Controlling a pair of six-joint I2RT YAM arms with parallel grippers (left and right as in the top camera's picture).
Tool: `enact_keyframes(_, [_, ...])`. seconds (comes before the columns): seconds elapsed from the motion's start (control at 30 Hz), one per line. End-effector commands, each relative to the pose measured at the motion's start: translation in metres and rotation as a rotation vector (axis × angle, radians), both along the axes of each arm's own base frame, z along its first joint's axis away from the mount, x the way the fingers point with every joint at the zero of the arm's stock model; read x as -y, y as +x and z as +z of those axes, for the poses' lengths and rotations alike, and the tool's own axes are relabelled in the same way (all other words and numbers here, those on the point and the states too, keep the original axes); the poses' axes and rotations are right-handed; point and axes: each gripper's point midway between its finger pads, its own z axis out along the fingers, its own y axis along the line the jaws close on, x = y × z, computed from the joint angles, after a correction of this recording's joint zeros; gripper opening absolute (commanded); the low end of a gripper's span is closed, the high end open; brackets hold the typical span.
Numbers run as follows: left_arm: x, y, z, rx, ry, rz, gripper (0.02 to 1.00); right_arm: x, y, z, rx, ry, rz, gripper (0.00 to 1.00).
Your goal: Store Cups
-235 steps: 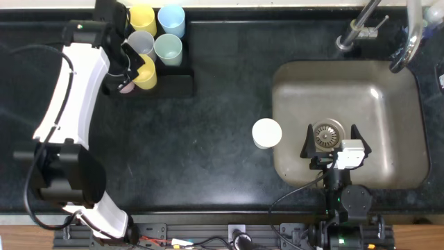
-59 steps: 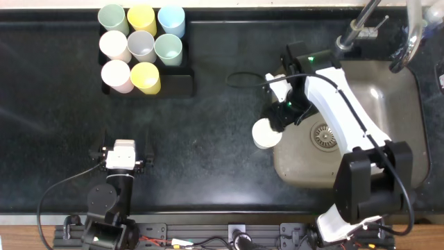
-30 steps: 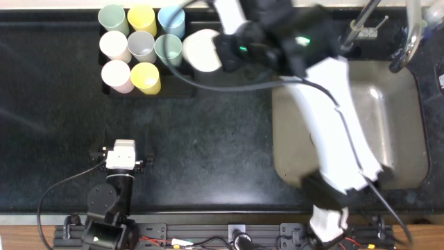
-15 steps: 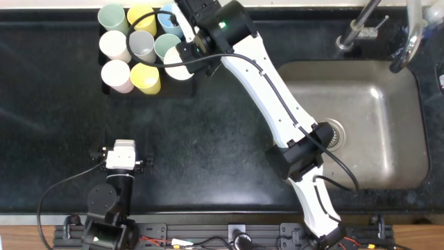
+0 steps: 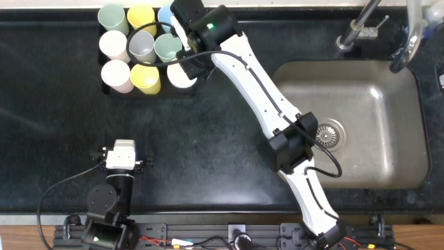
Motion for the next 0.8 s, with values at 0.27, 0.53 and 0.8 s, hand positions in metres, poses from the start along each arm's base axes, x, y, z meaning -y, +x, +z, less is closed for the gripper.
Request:
enact_keyframes(0.27, [-0.003,0.0,0.001,0.007,0.018,0.014,1.0,-0.011,0.007,-0.016,0.026,-0.013,0.075,0.045])
enact_keyframes(0.53, [-0.003,0.0,0.001,0.007,0.018,0.014,1.0,-0.012,0.009,-0.022,0.026,-0.017,0.09,0.045])
enact_keyframes(0.8, [-0.003,0.0,0.001,0.007,0.018,0.014,1.0,-0.014,0.009,-0.037,0.007,-0.029,0.099,0.042])
